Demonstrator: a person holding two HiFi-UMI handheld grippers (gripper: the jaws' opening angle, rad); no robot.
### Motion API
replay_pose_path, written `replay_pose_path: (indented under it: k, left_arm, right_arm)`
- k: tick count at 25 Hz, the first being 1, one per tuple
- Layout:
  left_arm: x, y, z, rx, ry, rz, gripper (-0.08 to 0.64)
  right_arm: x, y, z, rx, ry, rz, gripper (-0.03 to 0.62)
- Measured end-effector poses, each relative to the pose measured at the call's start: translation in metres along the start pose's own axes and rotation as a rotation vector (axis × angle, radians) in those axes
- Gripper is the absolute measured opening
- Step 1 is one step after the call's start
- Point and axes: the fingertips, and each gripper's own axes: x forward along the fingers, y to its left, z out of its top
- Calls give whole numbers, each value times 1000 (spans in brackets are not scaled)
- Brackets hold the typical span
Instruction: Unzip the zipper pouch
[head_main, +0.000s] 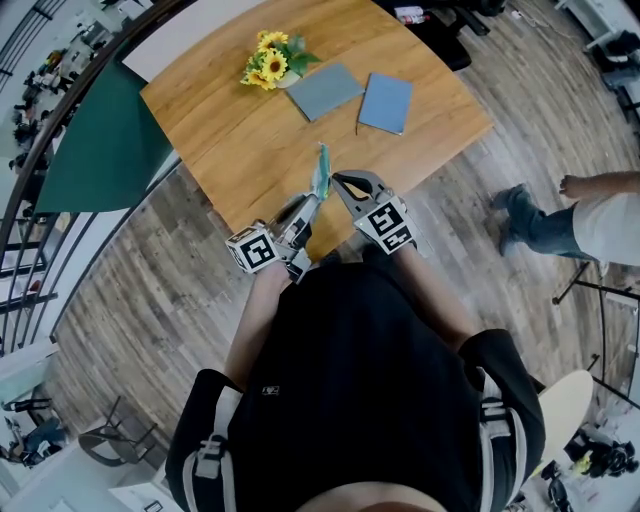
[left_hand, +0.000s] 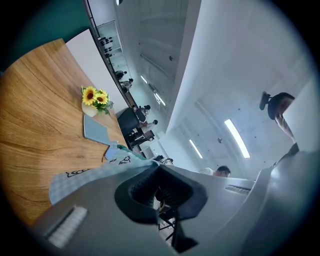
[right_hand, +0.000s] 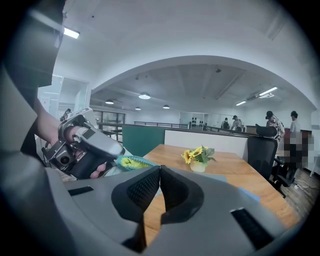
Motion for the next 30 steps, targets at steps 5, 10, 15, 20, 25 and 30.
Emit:
replay_pose_path:
  k: [5,10,15,20,25,30]
  left_arm:
    - [1,-1,0,4,2,-13,-2]
    - [0,-4,-1,6,8,-24,-2]
    - [1,-6,-2,7,18,-39,-1]
    - [1,-9,-4,9,24,-47,-2]
    - [3,-11,-5,11,27,-57,-2]
    - [3,-16,-6,18,36,-66,-2]
  right_arm:
    - [1,-7,-2,7,6,-17,6]
    - [0,-14,-4,8,11,-31,6]
    - [1,-22,-8,19,18,-51,6]
    - [-1,-29,-11,28,20,-67,6]
    - [-1,-34,-13,30,18,-77,6]
    - [-4,-39,-15,37,23,-93,6]
